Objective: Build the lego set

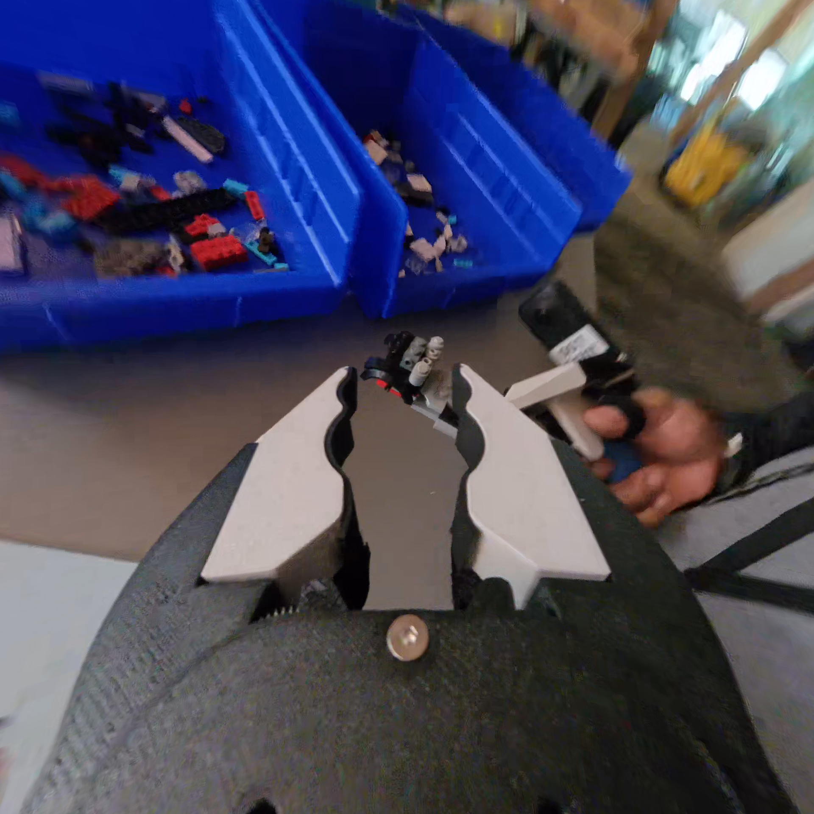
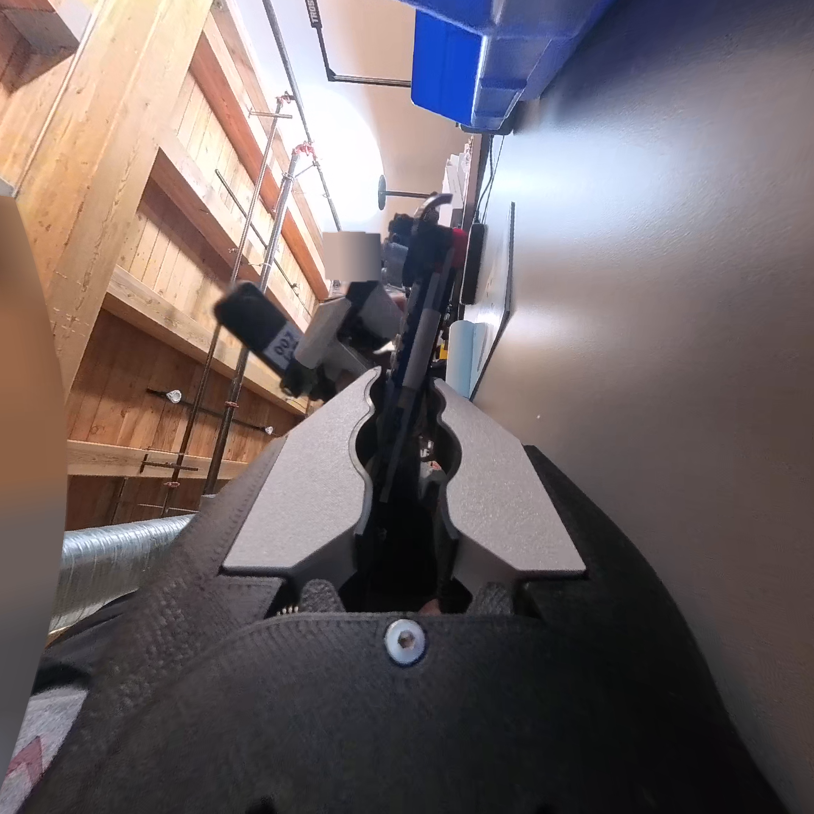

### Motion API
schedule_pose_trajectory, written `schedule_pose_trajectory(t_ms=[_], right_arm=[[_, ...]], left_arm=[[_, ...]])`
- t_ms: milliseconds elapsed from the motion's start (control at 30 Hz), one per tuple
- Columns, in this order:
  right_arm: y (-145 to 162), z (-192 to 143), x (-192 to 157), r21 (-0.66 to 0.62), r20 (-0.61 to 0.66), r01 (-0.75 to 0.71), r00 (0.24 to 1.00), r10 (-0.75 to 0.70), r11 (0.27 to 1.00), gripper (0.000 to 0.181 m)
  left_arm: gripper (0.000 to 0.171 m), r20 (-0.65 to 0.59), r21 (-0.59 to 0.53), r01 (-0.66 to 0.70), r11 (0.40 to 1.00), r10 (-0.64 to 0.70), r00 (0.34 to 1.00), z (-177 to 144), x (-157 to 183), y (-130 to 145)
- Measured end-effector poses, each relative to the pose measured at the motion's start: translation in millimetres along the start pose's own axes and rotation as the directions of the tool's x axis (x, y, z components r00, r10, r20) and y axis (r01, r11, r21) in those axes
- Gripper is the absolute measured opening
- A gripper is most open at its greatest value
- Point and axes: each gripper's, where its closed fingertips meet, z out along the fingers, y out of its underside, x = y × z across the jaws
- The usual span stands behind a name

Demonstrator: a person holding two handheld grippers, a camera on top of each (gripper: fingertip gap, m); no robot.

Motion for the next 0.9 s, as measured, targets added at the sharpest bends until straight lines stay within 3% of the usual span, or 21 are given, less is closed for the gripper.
schedule_pose_trajectory(t_ms=[67, 167, 233, 300, 600, 800, 900], right_arm=[[-0.4, 0.8, -0.6, 0.0, 0.005, 0.0, 1.0, 0.0, 1.0, 0.018], [-1.1, 3.2, -2.5, 0.004, 0.02, 0.0, 1.0, 0.0, 1.0, 0.018], [-0.1, 5.7, -3.3, -0.001, 0.026, 0.001, 1.0, -0.001, 1.0, 0.018], [1.1, 8.1, -4.8, -0.004, 0.037, 0.004, 0.999, -0.003, 1.0, 0.019], [12.4, 18.0, -4.3, -0.047, 0.034, 0.008, 0.999, -0.007, 0.999, 0.019], [19.0, 22.2, -2.4, -0.087, 0.024, 0.006, 1.0, -0.004, 0.996, 0.019], [23.2, 25.0, -2.0, -0.118, 0.02, 0.011, 1.0, -0.009, 0.993, 0.031]], left_arm=[[0.053, -0.091, 0.083, 0.274, 0.958, -0.266, 0.96, -2.8, -0.9, 6.3], [0.055, -0.297, 0.091, 0.637, 0.765, -0.59, 0.751, 3.5, 6.8, 24.3], [0.054, -0.4, 0.058, 0.761, 0.646, -0.684, 0.61, 8.6, 13.8, 30.9], [0.05, -0.451, 0.041, 0.802, 0.595, -0.706, 0.547, 12.0, 20.3, 32.5], [0.019, -0.448, 0.072, 0.791, 0.608, -0.688, 0.57, 8.2, 20.8, 31.4], [0.019, -0.44, 0.081, 0.784, 0.615, -0.684, 0.582, 3.6, 19.3, 35.2], [0.019, -0.423, 0.08, 0.772, 0.631, -0.679, 0.6, 3.2, 20.5, 37.9]])
